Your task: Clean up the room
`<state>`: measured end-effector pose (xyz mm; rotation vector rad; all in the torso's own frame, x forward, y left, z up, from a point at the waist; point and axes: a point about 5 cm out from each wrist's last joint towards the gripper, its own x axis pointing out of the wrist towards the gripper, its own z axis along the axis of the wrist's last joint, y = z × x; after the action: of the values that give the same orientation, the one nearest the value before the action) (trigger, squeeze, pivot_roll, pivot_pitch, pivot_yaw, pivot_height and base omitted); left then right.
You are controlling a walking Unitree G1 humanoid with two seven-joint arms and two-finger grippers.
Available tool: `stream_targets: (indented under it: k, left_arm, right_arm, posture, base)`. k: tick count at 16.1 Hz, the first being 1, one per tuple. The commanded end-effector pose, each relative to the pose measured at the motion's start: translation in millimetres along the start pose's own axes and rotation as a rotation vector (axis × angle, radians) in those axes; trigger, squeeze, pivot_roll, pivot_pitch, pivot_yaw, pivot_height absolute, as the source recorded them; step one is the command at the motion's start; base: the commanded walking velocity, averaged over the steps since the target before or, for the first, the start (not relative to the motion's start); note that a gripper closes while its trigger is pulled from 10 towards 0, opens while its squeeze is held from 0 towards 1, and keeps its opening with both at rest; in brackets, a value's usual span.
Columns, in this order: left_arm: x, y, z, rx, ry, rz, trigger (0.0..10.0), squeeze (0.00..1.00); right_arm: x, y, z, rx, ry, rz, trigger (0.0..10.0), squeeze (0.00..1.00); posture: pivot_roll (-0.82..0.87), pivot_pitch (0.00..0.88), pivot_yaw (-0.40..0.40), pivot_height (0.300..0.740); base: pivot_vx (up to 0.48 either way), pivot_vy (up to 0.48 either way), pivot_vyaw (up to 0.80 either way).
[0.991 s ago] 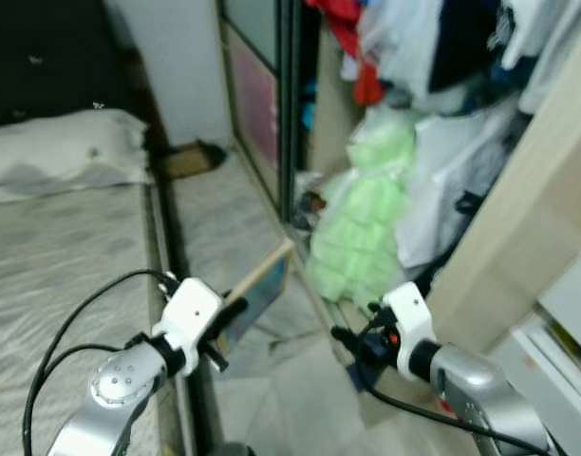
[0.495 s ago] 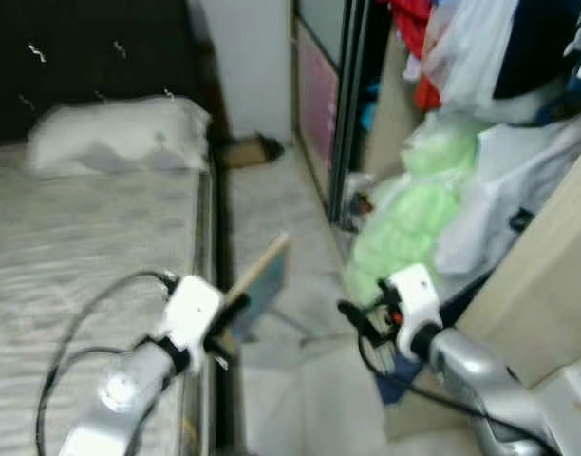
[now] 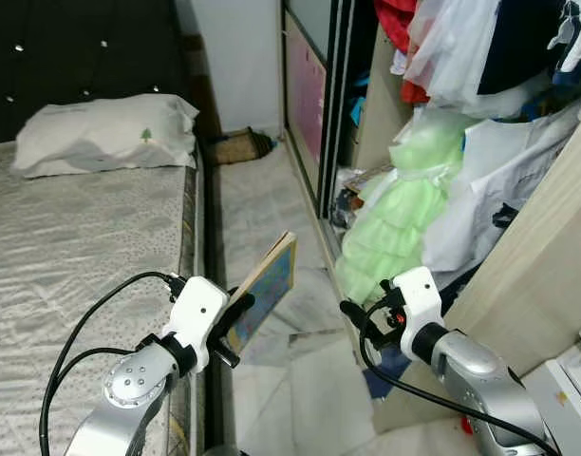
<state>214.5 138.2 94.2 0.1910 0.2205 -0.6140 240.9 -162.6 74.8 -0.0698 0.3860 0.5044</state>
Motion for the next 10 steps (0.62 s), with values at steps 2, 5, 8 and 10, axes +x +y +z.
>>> stream_targets:
  k: [2,5,8,10]
  left_arm:
    - [-0.5,1.6,10.5,0.017,-0.053,0.001,10.0,0.0]
    - [-0.6,1.8,10.3,0.014,-0.054,0.004,10.0,0.0]
    - [-0.1,2.2,10.6,0.006,-0.057,0.007,10.0,0.0]
    - [0.2,1.9,10.9,0.007,-0.058,0.006,10.0,0.0]
  right_arm:
    - [1.1,-0.3,2.6,-0.008,-0.009,0.003,10.0,0.0]
    - [1.6,0.5,1.9,-0.007,-0.01,0.007,10.0,0.0]
    - [3.0,2.4,2.4,0.005,-0.019,0.027,10.0,0.0]
    - [3.0,6.7,4.6,0.04,-0.034,0.07,10.0,0.0]
  posture:
    - [-0.04,0.016,-0.001,0.74]
    - [-0.04,0.015,0.0,0.74]
    - [-0.04,0.012,0.0,0.74]
    - [-0.04,0.01,0.001,0.74]
  base:
    - [0.0,-0.247,0.0]
    - [0.0,0.0,0.0]
    - [0.0,0.0,0.0]
    - [0.0,0.0,0.0]
